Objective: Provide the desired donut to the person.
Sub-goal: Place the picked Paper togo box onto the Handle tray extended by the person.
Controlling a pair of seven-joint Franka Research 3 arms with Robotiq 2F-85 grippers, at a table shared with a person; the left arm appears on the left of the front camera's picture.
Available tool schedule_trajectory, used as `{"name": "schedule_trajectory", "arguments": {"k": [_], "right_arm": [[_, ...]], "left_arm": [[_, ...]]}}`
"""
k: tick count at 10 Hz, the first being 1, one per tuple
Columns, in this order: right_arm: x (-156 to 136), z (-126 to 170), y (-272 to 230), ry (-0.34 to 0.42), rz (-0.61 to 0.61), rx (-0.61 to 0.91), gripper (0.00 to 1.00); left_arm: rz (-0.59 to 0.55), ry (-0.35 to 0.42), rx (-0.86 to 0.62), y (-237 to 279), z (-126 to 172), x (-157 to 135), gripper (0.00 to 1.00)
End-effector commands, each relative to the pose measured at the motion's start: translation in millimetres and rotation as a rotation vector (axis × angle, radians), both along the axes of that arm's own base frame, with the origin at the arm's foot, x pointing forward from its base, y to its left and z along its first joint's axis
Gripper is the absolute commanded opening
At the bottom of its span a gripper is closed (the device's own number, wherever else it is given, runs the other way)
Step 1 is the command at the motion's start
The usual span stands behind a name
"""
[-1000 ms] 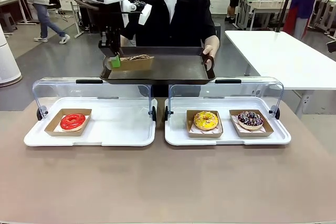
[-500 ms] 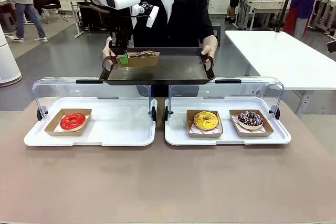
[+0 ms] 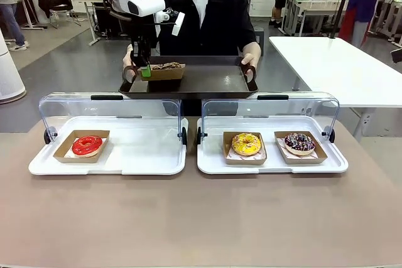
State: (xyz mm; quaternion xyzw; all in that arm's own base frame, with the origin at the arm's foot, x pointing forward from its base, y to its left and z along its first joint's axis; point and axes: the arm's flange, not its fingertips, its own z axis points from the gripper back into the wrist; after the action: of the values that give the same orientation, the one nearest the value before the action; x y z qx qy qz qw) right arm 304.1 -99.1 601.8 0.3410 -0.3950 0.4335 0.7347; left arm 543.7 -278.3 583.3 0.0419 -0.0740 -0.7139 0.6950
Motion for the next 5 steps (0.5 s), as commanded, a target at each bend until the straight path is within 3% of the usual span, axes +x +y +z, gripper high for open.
{"name": "schedule_trajectory", "arguments": {"k": [1, 5], "right_arm": [[2, 1, 0, -0.014, 0.008, 0.015, 1.00], [2, 1, 0, -0.014, 0.008, 0.015, 1.00]], "left_arm": [[0.048, 0.025, -0.004, -2, 4, 14, 0.01], [0.045, 0.049, 0.001, 1, -5, 33, 0.01]]}}
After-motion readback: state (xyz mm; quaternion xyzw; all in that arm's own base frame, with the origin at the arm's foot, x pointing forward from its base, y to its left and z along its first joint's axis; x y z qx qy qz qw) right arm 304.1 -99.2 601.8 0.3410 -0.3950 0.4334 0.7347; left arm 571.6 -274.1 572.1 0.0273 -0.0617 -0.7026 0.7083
